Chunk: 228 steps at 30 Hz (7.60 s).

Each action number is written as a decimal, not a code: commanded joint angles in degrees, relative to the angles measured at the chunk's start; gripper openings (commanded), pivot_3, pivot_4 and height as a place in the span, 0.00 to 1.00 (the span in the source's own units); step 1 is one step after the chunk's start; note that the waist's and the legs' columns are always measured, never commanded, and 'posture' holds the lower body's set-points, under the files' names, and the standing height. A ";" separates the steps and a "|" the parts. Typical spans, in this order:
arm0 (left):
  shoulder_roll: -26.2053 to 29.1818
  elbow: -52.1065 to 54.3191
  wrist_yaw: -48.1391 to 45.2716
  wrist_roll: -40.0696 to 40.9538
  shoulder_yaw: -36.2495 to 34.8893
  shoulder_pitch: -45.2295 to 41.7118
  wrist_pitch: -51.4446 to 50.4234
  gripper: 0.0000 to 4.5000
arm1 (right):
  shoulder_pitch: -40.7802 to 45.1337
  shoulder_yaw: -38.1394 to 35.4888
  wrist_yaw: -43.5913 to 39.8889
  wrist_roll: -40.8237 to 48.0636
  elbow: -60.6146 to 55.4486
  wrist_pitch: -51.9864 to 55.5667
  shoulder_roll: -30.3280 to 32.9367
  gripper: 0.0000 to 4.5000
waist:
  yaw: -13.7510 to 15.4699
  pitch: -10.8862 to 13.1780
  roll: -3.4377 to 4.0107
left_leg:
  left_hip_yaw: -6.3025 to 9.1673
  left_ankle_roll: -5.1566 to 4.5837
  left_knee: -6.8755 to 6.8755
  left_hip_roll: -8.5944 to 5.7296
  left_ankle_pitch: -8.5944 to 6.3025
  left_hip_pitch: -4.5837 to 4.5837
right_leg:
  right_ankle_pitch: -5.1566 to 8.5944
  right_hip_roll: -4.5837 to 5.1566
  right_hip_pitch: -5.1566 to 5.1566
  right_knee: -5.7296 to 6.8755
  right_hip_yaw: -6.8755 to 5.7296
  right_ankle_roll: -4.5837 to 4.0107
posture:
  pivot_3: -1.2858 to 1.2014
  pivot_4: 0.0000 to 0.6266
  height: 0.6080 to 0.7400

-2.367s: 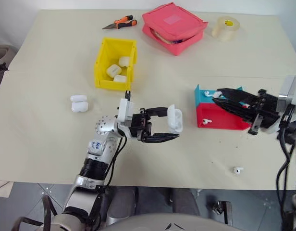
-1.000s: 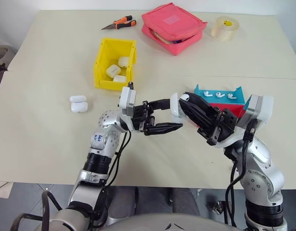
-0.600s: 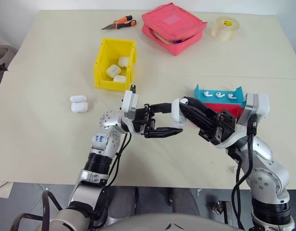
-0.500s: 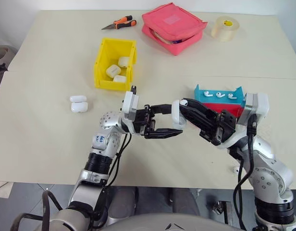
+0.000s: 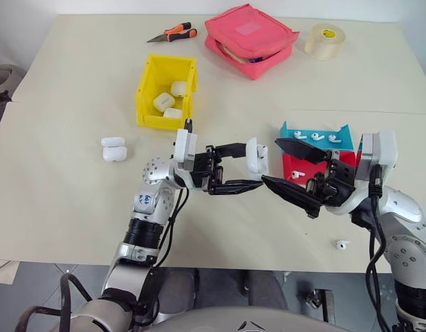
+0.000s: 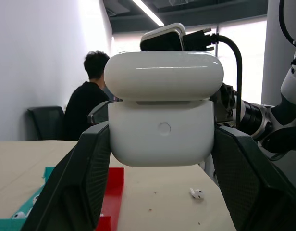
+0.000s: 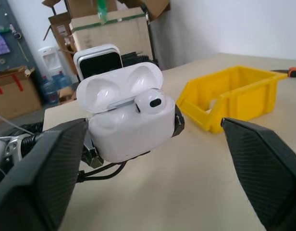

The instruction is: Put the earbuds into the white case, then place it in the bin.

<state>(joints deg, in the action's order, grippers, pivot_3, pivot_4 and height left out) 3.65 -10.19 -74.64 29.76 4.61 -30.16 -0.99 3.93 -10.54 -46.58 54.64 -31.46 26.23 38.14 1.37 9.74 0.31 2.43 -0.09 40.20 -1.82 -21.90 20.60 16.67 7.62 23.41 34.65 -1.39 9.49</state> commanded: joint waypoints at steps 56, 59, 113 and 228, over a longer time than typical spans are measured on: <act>3.84 5.01 6.99 -1.16 0.69 6.99 9.43 0.62 | 60.38 24.87 -35.29 -58.68 78.38 -22.93 10.67 1.00 | -1.62 -0.01 0.06 | -0.02 -0.01 -0.03 0.04 0.02 0.21 | -0.03 0.09 0.19 -0.18 -0.14 0.04 | 0.52 0.24 1.00; 4.11 5.11 7.14 -1.03 0.71 7.14 9.47 0.62 | 60.18 24.89 -38.10 -58.71 77.08 -19.21 11.46 1.00 | -1.60 -0.01 0.07 | 0.00 0.00 -0.02 0.04 0.02 0.24 | -0.03 0.09 0.22 -0.16 -0.14 0.04 | 0.52 0.24 1.00; 4.12 5.96 7.94 -0.40 1.63 7.37 7.68 0.62 | 30.24 25.18 -43.57 -48.09 33.25 5.29 21.99 1.00 | -1.25 -0.02 0.08 | 0.28 0.03 0.39 -0.01 0.01 0.52 | -0.03 0.17 0.27 0.03 -0.40 0.04 | 0.52 0.24 1.00; -0.20 -1.39 4.60 0.70 1.34 -2.37 4.04 0.62 | 8.24 -9.92 10.97 17.04 -3.83 20.12 -15.72 0.19 | -0.15 -0.01 0.11 | 0.57 -0.04 0.67 -0.28 -0.01 0.60 | -0.03 0.34 0.16 0.28 -0.60 0.04 | 0.52 0.24 1.00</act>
<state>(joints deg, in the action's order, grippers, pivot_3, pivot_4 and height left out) 4.20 -12.21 -70.14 29.31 6.42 -31.28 2.58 12.20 -20.46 -37.57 68.60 -32.31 47.70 22.99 1.22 9.73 0.42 2.99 -0.13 40.86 -2.10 -21.91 21.20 16.64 7.97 23.57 34.93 -1.99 9.53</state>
